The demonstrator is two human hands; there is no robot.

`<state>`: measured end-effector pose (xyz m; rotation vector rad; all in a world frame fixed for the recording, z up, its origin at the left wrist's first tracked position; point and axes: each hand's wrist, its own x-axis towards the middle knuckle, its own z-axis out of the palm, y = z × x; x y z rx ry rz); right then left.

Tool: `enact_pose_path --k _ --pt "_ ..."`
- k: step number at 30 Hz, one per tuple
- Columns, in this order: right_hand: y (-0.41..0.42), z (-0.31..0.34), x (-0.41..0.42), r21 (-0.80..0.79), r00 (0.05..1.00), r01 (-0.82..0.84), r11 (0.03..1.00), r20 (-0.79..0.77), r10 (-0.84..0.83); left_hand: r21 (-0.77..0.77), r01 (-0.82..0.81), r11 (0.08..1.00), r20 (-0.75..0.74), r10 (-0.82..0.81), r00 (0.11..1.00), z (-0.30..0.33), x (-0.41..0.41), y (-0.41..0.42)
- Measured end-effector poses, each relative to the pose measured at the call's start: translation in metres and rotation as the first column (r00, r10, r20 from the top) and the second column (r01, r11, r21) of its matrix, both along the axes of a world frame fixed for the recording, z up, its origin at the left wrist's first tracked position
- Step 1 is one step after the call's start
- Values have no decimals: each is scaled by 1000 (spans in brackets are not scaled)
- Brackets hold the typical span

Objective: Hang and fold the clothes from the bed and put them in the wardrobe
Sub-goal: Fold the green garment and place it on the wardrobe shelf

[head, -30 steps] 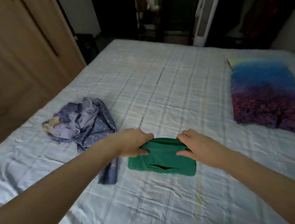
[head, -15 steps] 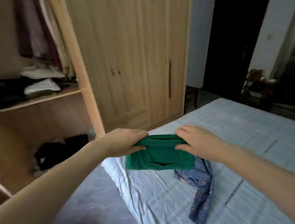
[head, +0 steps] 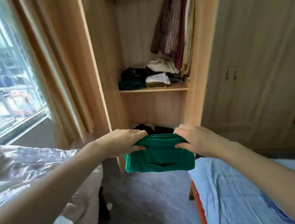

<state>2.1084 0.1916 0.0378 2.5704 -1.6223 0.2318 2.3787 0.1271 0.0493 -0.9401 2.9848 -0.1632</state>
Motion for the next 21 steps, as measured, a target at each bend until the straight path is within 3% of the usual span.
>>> enact_pose_path --k 7,21 --pt "-105 -10 14 24 995 -103 994 -14 104 35 -87 996 -17 88 996 -6 21 -74" --pt "-313 21 -108 27 994 -108 994 11 107 83 -108 991 -82 115 990 13 -98 -276"
